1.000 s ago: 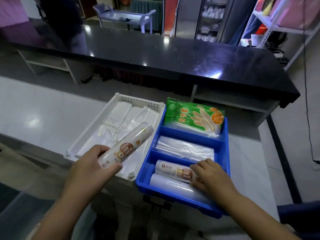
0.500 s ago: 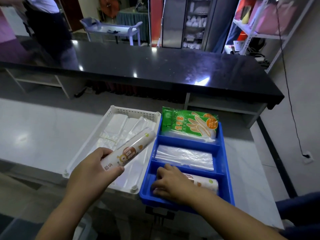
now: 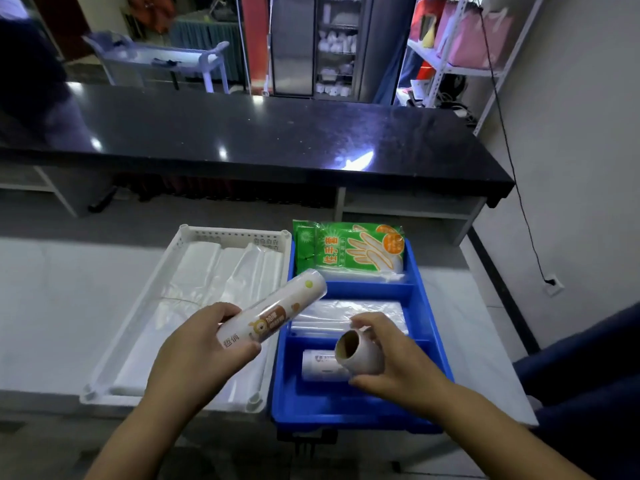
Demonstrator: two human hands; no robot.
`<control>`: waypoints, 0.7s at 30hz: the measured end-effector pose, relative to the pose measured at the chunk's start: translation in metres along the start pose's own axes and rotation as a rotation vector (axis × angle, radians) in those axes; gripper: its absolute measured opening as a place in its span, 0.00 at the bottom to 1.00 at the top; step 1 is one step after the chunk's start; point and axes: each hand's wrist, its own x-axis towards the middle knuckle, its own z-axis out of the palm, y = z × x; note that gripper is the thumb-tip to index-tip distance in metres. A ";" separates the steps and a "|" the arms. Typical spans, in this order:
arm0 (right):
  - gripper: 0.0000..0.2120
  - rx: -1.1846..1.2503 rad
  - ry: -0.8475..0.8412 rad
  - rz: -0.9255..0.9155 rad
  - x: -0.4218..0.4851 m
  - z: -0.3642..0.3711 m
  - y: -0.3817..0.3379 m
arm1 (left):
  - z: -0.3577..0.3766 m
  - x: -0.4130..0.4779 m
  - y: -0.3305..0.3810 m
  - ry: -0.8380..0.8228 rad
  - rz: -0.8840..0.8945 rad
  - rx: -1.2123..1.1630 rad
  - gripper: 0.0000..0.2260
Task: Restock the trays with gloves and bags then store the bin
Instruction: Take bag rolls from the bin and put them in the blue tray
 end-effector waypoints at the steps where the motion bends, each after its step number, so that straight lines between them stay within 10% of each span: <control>1: 0.31 0.069 0.083 0.039 -0.006 -0.003 0.003 | 0.005 0.003 0.002 -0.030 0.024 0.005 0.15; 10: 0.21 0.654 0.807 0.083 -0.035 -0.071 0.001 | 0.076 0.015 0.019 -0.310 0.406 0.114 0.22; 15: 0.24 0.608 0.956 0.116 -0.042 -0.078 0.001 | 0.112 0.016 0.016 -0.440 0.490 0.266 0.34; 21: 0.22 0.601 1.022 0.137 -0.039 -0.072 0.001 | 0.122 0.013 0.017 -0.410 0.504 0.413 0.25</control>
